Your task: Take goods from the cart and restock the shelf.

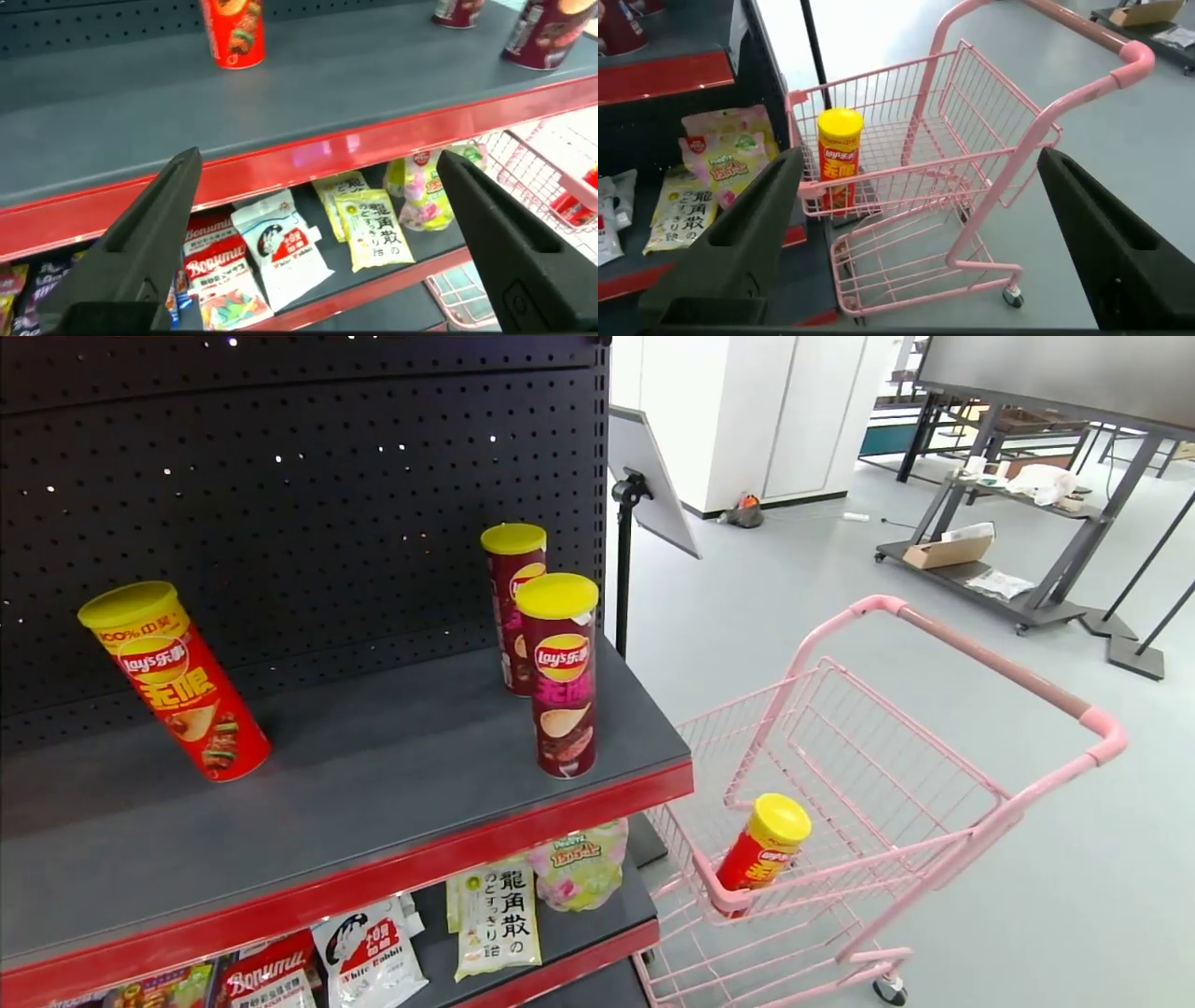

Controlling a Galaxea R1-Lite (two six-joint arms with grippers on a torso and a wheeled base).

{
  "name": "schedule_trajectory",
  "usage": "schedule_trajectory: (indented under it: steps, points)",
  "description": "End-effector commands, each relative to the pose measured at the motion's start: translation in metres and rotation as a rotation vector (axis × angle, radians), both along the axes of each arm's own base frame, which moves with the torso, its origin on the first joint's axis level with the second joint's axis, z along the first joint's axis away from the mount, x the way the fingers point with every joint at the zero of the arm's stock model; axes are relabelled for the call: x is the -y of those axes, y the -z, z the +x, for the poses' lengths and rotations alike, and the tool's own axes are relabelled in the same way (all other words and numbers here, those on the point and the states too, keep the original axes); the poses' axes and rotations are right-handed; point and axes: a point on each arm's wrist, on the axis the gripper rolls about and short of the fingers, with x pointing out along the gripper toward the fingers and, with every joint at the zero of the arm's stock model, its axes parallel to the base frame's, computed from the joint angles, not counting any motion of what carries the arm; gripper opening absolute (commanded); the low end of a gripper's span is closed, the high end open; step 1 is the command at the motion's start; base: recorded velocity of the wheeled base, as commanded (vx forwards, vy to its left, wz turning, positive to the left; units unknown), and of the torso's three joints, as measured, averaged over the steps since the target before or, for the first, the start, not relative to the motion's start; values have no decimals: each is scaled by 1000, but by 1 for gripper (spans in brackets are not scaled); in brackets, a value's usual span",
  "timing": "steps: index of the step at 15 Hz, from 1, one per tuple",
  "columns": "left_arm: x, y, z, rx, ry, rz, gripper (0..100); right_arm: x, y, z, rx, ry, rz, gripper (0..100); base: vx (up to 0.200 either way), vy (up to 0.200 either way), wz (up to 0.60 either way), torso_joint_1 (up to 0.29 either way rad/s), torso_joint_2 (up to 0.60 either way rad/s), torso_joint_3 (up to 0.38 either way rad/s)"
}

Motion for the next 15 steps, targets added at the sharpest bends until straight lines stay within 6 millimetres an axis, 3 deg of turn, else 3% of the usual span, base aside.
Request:
schedule_trajectory:
  steps: [1,15]
  points:
    - [0,0,0,0,-1,0,100,0,0,0,1,0,0,100,0,0,0,0,0,0]
    - [0,0,0,0,-1,-2,100,0,0,0,0,0,0,100,0,0,0,-137,349,204]
